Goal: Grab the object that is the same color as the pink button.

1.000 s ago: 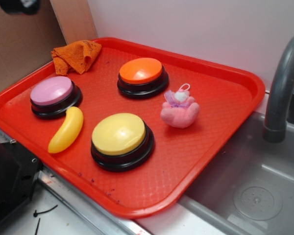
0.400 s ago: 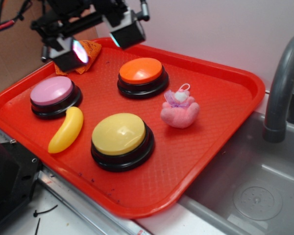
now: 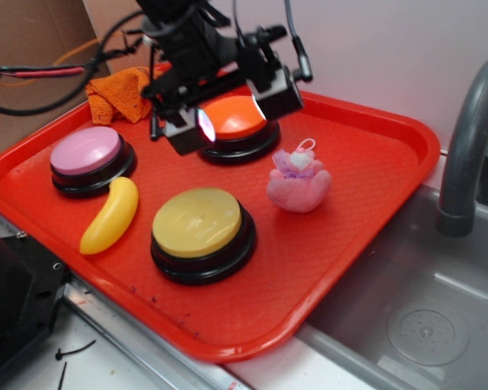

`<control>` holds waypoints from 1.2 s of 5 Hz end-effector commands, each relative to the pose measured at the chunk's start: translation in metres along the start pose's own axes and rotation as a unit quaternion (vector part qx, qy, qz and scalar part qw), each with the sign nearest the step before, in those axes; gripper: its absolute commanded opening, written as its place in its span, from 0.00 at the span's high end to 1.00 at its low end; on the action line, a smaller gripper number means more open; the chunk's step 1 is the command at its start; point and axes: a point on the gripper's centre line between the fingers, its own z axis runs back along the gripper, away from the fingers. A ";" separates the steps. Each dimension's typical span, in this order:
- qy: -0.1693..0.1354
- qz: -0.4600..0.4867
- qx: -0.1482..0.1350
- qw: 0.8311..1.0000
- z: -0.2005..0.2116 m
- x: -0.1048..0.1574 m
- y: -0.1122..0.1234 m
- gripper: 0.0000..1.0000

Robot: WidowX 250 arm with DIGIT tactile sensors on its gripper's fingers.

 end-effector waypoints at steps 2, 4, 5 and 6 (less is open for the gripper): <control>0.005 -0.056 -0.031 0.998 -0.038 0.004 -0.048 0.00; 0.006 -0.037 0.006 0.999 -0.050 0.003 -0.042 1.00; 0.040 -0.103 0.002 0.994 -0.048 0.003 -0.042 1.00; 0.074 -0.155 0.005 0.985 -0.030 0.010 -0.043 1.00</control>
